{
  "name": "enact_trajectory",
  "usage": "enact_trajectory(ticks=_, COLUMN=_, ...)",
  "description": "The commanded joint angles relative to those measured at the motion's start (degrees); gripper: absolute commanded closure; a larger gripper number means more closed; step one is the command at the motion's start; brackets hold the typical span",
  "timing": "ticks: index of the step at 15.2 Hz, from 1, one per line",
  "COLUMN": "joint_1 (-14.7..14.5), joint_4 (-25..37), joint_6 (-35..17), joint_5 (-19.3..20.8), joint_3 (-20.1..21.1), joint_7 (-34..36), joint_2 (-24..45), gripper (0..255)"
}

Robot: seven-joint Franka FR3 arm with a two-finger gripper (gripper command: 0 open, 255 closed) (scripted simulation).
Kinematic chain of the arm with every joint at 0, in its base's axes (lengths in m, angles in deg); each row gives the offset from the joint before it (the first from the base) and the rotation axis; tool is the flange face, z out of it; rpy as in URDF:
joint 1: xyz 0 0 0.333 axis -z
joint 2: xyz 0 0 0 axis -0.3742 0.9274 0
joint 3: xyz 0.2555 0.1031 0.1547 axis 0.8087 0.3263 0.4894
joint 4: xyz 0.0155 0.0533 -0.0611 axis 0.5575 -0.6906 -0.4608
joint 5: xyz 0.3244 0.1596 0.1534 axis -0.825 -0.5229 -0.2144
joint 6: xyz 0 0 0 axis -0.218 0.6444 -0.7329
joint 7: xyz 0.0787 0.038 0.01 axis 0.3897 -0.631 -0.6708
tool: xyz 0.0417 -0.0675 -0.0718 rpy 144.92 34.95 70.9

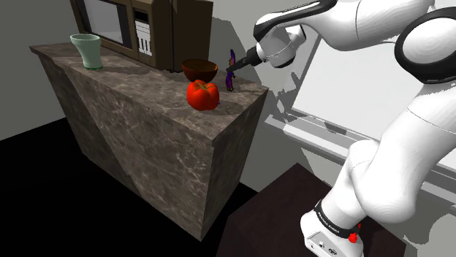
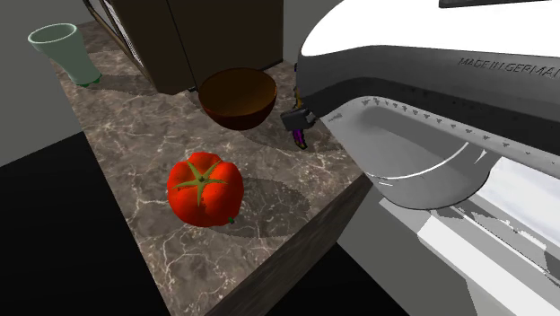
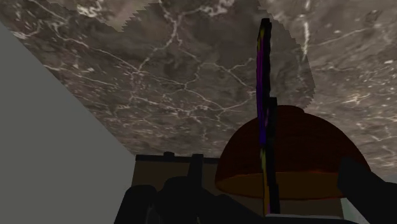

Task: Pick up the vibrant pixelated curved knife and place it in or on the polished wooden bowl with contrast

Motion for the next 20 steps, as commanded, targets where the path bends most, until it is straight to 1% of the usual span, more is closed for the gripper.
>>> enact_trajectory(ticks=1, joint_1=-0.3, joint_4=1.8, joint_6=0.3, joint_5=-3.4, joint_3=-0.2, joint_7=-2.2, joint_2=2.7, gripper=0)
enact_trajectory(ticks=9, joint_1=-0.2, joint_4=1.8, joint_6=0.3, joint_5=-3.4, joint_3=-0.1, joint_7=-2.2, joint_2=2.7, gripper=0)
enact_trajectory(ticks=10, joint_1=-0.2, joint_4=1.8, joint_6=0.3, joint_5=-3.4, joint_3=-0.1, joint_7=-2.2, joint_2=2.7, gripper=255)
enact_trajectory(ticks=19, joint_1=-0.2, joint_4=1.8, joint_6=0.3, joint_5=-3.4, joint_3=-0.1, joint_7=-2.2, joint_2=2.7, gripper=255)
enact_trajectory(ticks=20, joint_1=-0.2, joint_4=2.0, joint_6=0.5, joint_5=-2.0, joint_3=-0.1, joint_7=-0.9, joint_2=2.3, gripper=255)
